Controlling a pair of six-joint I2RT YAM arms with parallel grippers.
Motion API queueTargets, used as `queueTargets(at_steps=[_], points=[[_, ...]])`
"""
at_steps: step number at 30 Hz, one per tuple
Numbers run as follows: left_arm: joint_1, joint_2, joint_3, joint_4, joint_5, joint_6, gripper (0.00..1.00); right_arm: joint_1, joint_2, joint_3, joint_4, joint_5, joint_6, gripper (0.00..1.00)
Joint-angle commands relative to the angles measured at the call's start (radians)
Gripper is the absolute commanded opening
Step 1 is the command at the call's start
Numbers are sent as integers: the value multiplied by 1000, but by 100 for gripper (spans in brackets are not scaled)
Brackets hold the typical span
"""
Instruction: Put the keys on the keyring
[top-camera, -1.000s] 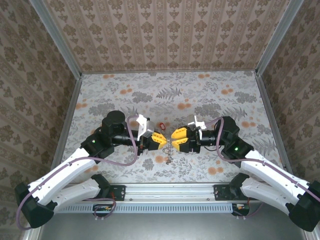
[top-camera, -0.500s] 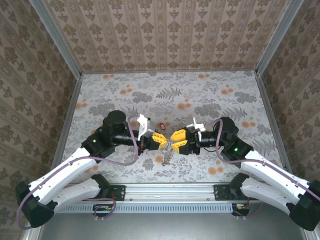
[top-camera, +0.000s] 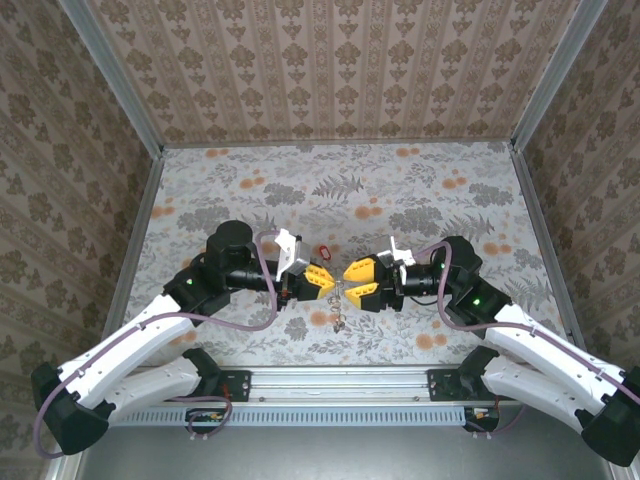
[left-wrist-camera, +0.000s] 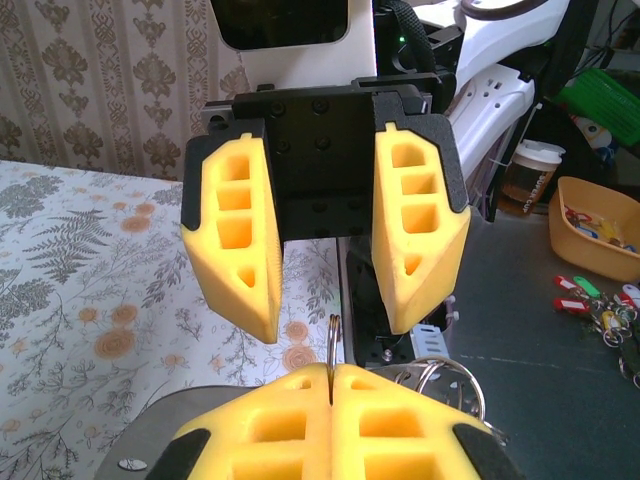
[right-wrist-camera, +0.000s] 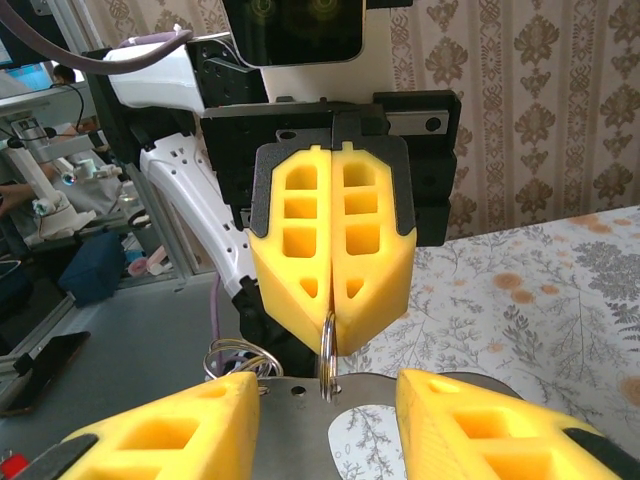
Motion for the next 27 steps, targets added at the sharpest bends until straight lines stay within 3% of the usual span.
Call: queueTargets(at_steps=[1,7,15,27], points=[[3,-2,23,40,28,10,0,7,13,8,32,16,8,41],[3,1,22,43,25,9,0,12,25,12,34,17,6,32],[0,9,21,44,15,8,0,21,36,26,15,47,-11,1],[-4,40,21,-19,-47,12,0,25,-14,91,-152,221,-29,0]])
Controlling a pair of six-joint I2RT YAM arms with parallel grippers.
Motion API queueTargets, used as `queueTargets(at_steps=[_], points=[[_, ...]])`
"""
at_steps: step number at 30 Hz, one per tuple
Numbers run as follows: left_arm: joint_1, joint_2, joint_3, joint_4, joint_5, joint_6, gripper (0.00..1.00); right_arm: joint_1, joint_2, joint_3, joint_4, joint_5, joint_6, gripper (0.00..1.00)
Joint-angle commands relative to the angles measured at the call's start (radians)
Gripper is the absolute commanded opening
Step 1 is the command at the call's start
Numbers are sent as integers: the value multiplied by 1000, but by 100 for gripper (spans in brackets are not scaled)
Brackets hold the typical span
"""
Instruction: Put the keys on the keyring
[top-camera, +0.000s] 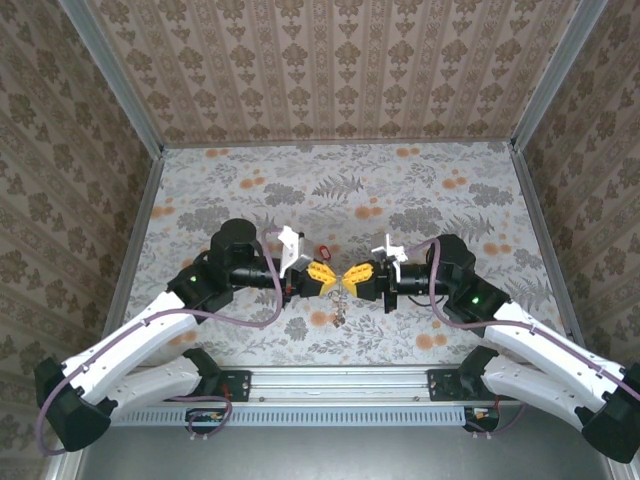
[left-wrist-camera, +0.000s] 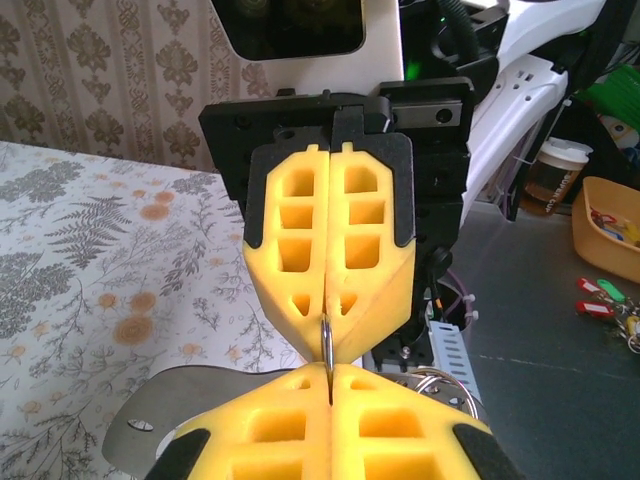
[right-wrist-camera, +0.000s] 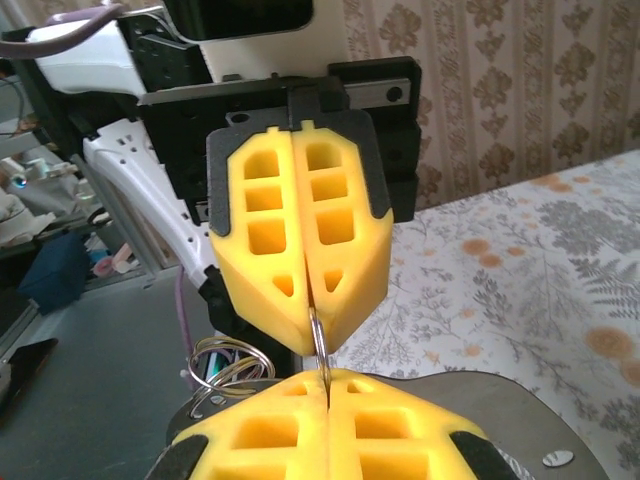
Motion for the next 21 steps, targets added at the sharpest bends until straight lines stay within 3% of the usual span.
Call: queueTargets(at_steps=[1,3,8,15,21], points=[[-5,7,19,-32,-15,12,0,9,-34,59,-43,117,-27,0],[-5,-1,19,-66,-47,16,0,15,-50,60,-70,152,-48,0],[-5,-23,54,-143,-112,37,17,56,-62,61,-154,261,-142,0],[-4,-17,114,-228,-101,79,24,149,-77,47,-175,320,-272,0],[-3,-43,126,-261,-95,93,27,251,-146,-4,-126,455,-406,0]])
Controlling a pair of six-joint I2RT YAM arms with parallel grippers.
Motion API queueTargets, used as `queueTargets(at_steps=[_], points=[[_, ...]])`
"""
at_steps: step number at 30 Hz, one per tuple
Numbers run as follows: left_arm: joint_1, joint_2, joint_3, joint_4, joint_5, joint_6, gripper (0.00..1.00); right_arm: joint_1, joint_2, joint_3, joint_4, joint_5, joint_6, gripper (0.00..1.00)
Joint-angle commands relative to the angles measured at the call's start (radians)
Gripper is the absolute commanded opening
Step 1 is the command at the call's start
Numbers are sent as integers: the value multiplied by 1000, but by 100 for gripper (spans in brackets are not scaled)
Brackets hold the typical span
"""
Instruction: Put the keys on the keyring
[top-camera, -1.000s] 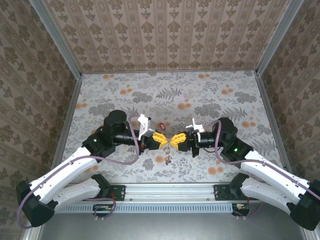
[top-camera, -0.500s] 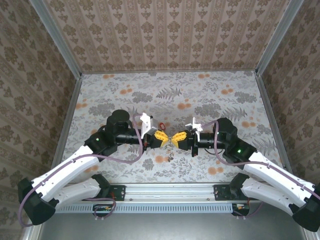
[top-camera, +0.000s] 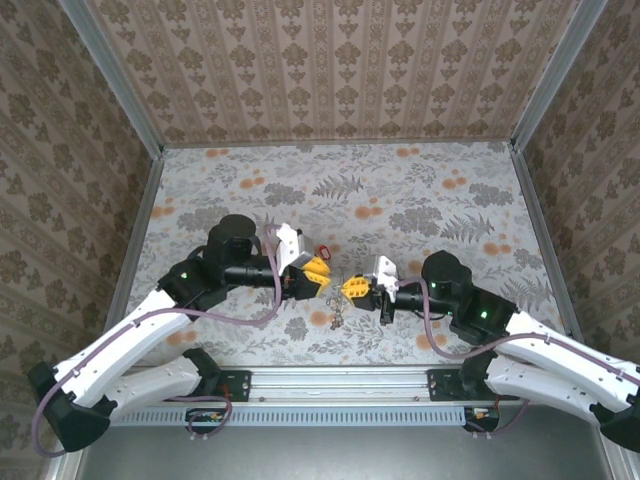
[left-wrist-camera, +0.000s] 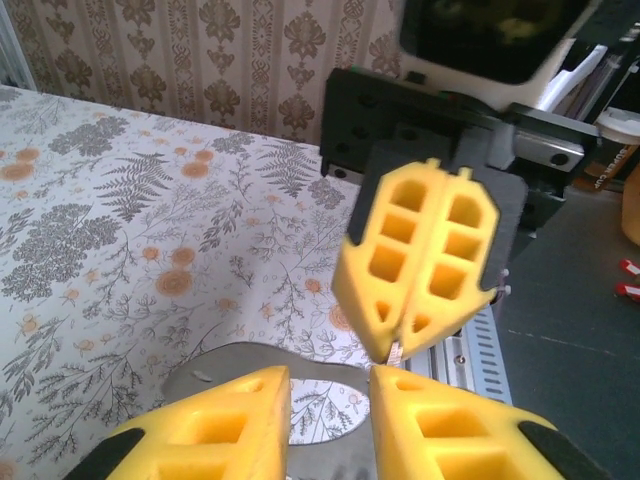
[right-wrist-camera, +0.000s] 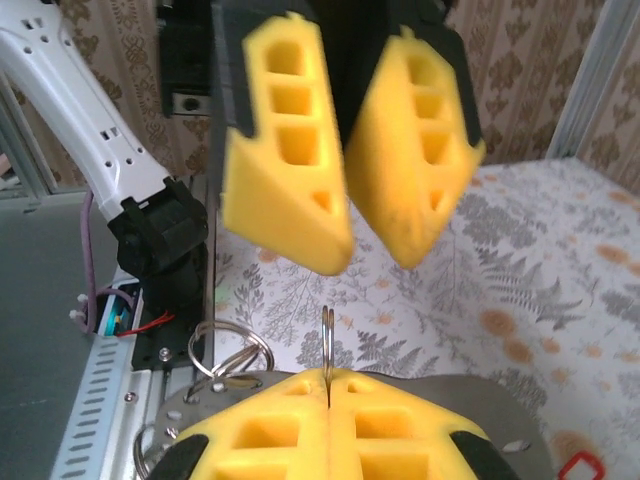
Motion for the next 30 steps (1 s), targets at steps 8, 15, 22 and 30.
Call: queueTargets(at_steps=[8,15,22,30], points=[[6,-51,24,-48,35,33,27,73,-53,-36,104,189,-179,0],[15,-47,16,-5,77,23,36,84,-69,-79,186,229,-218,0],[29,-24,26,17,97,23,37,86,-64,-90,229,213,-237,0],[-6,38,115,-74,43,98,38,86,-32,-53,177,162,-243,0]])
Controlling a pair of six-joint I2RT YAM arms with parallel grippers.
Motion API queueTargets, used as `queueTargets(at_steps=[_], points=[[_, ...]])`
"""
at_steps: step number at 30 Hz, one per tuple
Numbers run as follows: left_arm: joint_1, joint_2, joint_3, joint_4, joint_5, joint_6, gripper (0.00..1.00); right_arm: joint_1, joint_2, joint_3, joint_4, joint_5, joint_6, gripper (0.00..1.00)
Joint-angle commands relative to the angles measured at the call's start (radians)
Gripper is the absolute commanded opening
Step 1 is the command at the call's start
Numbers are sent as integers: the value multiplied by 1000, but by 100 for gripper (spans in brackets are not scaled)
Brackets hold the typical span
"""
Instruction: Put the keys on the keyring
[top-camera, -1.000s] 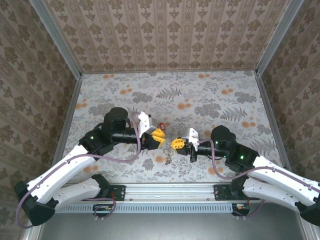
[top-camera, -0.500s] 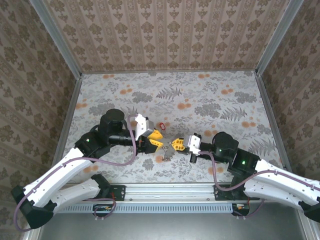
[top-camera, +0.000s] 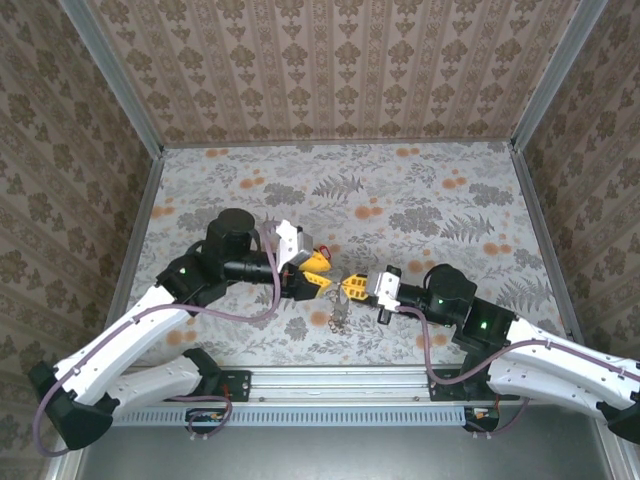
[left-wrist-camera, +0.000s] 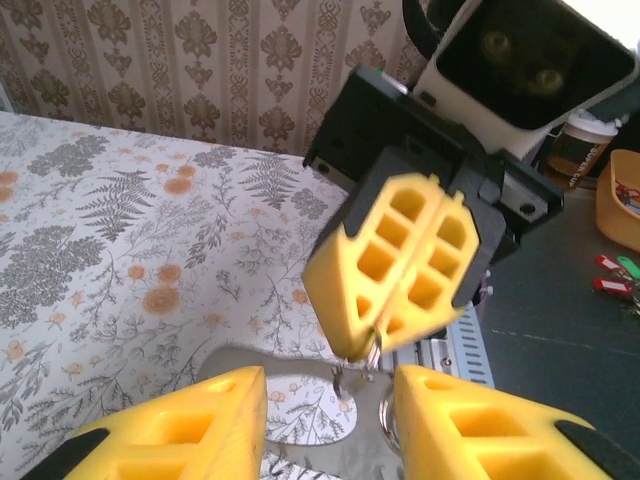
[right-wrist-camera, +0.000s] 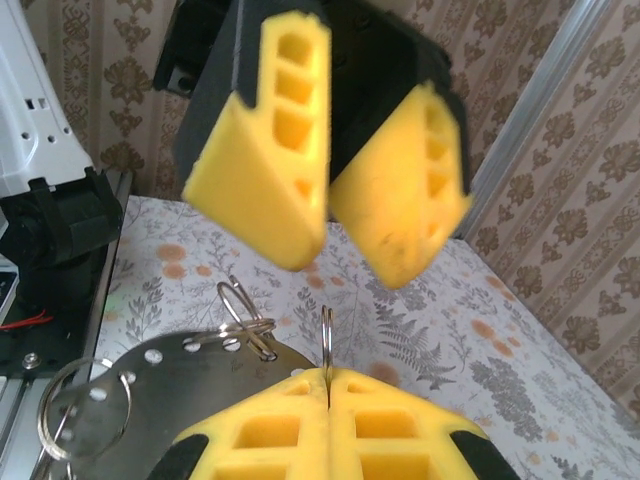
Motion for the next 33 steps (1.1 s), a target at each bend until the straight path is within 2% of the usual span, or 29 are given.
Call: queueTargets(at_steps=[1,6,14,19,22,25,30,32,33], points=[[-27,10,73,-68,-32,72,37,8,3,35,6,-30,-20,0],[-104,64,168,-257,-173,158,35,8,13,59,-42,-36,-4,0],[-191,99,207,-356,-338,195,32,8,16,74,-64,-62,16,0],[-223,130,224,-380,-393,213,28,10,18,77,-74,-70,19,0],[-226,138,230,-380,-407,221,23,11,19,80,-82,-75,19,0],[-229,139,230,-379,-412,223,2,15,22,82,-92,-71,10,0],[-229,114,211,-346,-380,220,0,20,13,74,-90,-64,2,0],[-212,86,184,-303,-311,206,0,20,3,67,-80,-64,8,16],[-201,74,169,-275,-271,195,0,20,-1,62,-76,-64,12,20]])
